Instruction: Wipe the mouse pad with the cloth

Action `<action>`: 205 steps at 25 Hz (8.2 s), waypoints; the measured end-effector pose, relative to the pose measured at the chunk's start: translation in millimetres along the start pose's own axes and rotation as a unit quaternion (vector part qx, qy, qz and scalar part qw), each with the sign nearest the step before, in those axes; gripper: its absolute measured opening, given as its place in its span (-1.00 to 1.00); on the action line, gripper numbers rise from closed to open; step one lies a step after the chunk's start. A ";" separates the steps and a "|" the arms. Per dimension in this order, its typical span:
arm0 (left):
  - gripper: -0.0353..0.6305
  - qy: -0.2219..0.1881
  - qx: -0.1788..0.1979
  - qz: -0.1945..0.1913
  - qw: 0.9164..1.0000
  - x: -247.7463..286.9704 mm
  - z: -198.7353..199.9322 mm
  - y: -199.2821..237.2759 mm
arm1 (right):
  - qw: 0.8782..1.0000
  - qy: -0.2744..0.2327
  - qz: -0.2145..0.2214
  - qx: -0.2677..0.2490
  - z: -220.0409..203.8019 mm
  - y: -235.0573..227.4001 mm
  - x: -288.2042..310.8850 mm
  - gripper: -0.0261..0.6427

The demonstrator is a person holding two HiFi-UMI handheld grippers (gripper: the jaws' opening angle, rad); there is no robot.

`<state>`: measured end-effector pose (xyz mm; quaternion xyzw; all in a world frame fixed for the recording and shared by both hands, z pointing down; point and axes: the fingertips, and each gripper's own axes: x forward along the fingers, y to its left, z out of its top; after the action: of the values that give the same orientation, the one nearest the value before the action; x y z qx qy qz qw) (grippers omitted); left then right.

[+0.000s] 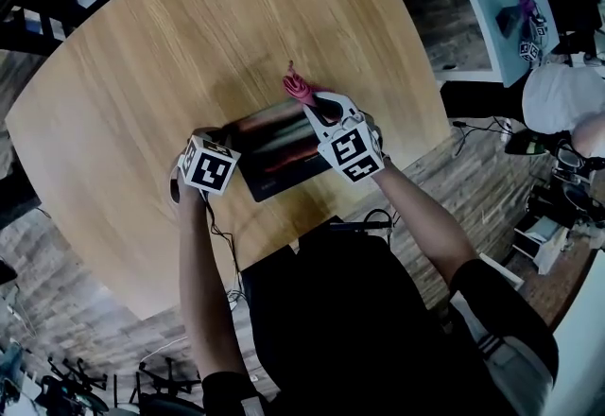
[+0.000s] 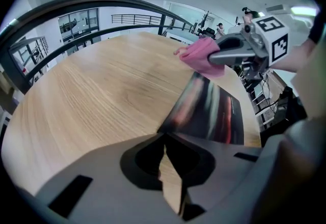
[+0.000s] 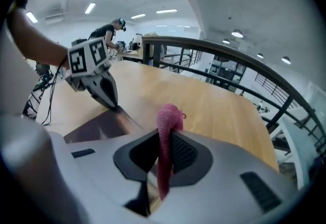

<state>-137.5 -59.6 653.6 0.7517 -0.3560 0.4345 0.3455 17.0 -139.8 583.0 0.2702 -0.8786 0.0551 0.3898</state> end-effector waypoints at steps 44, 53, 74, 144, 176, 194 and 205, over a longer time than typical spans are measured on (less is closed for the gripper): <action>-0.81 0.022 -0.001 0.011 1.000 -0.9 -2.3 5.4 | 0.943 0.071 0.294 -0.138 -84.3 192.0 -20.5 -0.76; -0.81 0.024 -0.008 0.024 0.999 1.4 -7.2 8.4 | 0.930 0.082 0.323 -0.154 -107.0 217.8 -43.1 -0.76; -0.81 0.027 -0.010 0.038 0.999 0.8 -6.4 5.6 | 0.930 -0.070 0.339 0.122 -28.1 113.5 -94.6 -0.76; -0.81 0.035 -0.021 0.065 0.997 -0.5 -7.5 10.6 | 0.949 0.042 0.250 -0.186 -106.9 117.9 -23.7 -0.76; -0.82 0.040 -0.003 0.090 0.995 3.1 -9.2 12.6 | 0.978 0.037 0.191 -0.078 -134.8 150.5 -52.6 -0.76; -0.82 0.009 -0.024 0.117 0.993 1.0 -8.8 12.6 | 0.973 0.064 0.214 0.051 -137.6 165.0 -58.0 -0.76; -0.82 -0.017 -0.057 0.108 0.992 4.4 -11.7 17.0 | 0.956 0.015 0.224 0.190 -90.3 150.8 -62.0 -0.76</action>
<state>-154.8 -59.5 665.7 0.6952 -0.4650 0.4357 0.3327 32.2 42.6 618.1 0.1347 -0.8840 0.3112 0.3217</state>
